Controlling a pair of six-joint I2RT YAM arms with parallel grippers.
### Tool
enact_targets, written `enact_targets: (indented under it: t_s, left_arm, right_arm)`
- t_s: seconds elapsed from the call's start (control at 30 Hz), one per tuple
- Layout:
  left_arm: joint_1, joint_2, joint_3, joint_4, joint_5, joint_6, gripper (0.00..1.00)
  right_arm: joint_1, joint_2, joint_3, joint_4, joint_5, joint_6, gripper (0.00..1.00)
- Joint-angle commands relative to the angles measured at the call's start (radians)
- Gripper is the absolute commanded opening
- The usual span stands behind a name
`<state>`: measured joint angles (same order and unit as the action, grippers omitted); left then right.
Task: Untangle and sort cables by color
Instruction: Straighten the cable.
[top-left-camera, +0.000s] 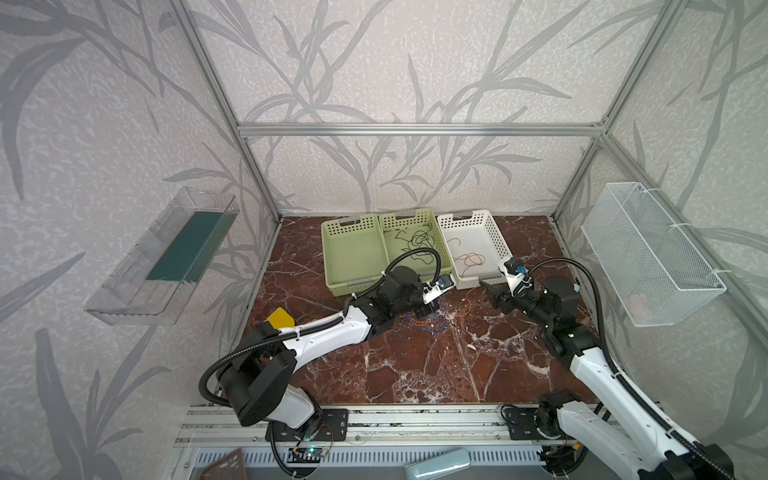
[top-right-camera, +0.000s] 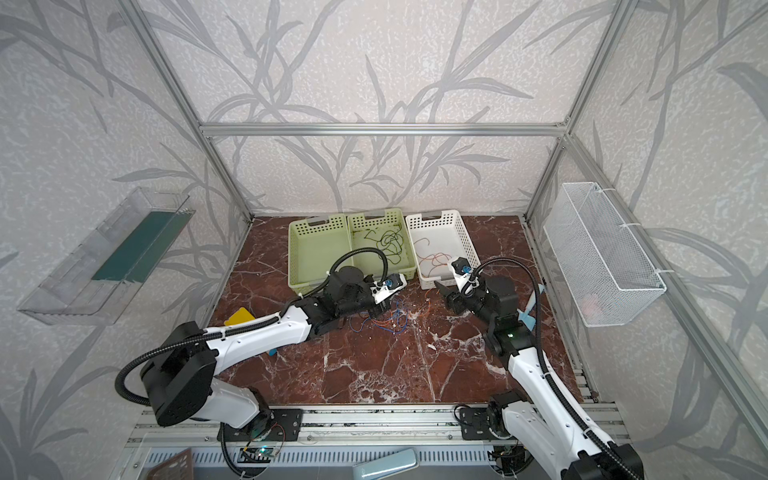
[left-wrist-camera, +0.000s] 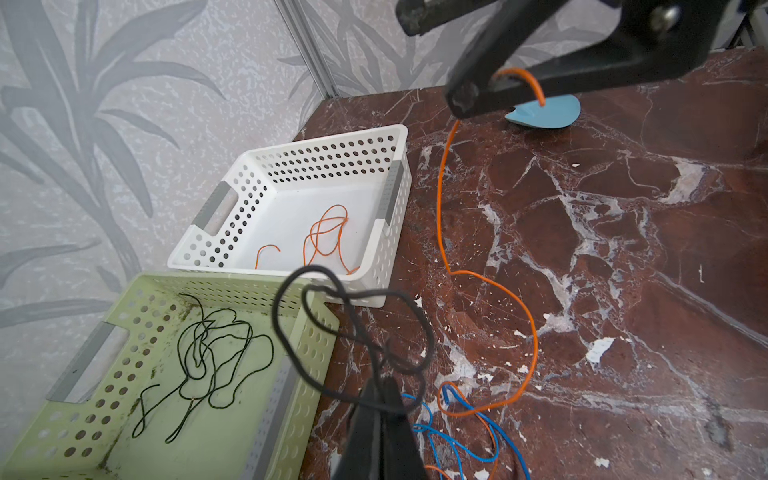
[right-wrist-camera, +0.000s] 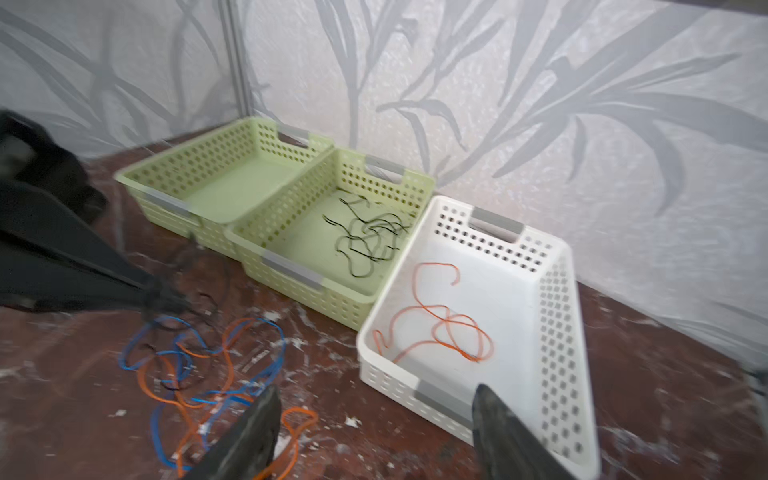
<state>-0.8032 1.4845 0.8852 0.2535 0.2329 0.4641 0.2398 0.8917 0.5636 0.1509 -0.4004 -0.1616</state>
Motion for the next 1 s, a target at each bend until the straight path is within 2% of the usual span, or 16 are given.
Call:
enact_targets:
  t_s: [0.0, 0.1, 0.17, 0.3, 0.4, 0.43, 0.5, 0.53, 0.57, 0.63, 0.7, 0.8, 0.97]
  left_arm:
    - [-0.002, -0.018, 0.020, -0.024, 0.004, 0.073, 0.00]
    - [-0.002, -0.018, 0.026, -0.031, 0.001, 0.091, 0.00]
    - [-0.002, -0.018, 0.028, -0.037, -0.004, 0.105, 0.00]
    - [0.001, -0.029, 0.028, -0.039, 0.012, 0.099, 0.00]
    - [0.001, -0.024, 0.026, -0.039, 0.050, 0.067, 0.00]
    - [0.001, -0.021, 0.017, -0.022, 0.054, 0.057, 0.00]
    - [0.001, -0.014, -0.003, 0.009, 0.059, 0.038, 0.00]
    - [0.001, -0.012, -0.006, 0.014, 0.061, 0.033, 0.00]
    - [0.001, -0.009, -0.009, 0.017, 0.064, 0.031, 0.00]
    - [0.001, -0.005, -0.008, 0.018, 0.066, 0.042, 0.00]
    - [0.001, 0.002, 0.002, 0.002, 0.064, 0.064, 0.00]
    - [-0.001, 0.008, 0.011, -0.024, 0.056, 0.090, 0.00]
    - [-0.004, 0.012, 0.018, -0.039, 0.051, 0.108, 0.00]
  right_arm:
    - [0.025, 0.059, 0.090, 0.046, -0.205, 0.122, 0.66]
    - [0.066, 0.102, 0.144, 0.014, -0.248, 0.112, 0.65]
    - [0.070, 0.110, 0.187, -0.084, -0.245, 0.083, 0.65]
    - [0.060, 0.120, 0.254, -0.409, -0.055, 0.047, 0.69]
    - [0.038, 0.141, 0.284, -0.531, -0.041, 0.102, 0.71]
    - [0.038, 0.151, 0.291, -0.563, -0.033, 0.125, 0.74]
    - [0.036, 0.201, 0.321, -0.647, 0.000, 0.161, 0.73]
    - [0.037, 0.222, 0.337, -0.670, -0.036, 0.140, 0.71]
    - [0.037, 0.232, 0.348, -0.693, -0.123, 0.076, 0.68]
    - [0.053, 0.204, 0.301, -0.599, -0.199, 0.089, 0.68]
    - [0.055, 0.163, 0.238, -0.457, -0.199, 0.137, 0.68]
    - [0.063, 0.137, 0.232, -0.384, -0.261, 0.154, 0.67]
    - [0.106, 0.152, 0.247, -0.349, -0.210, 0.164, 0.67]
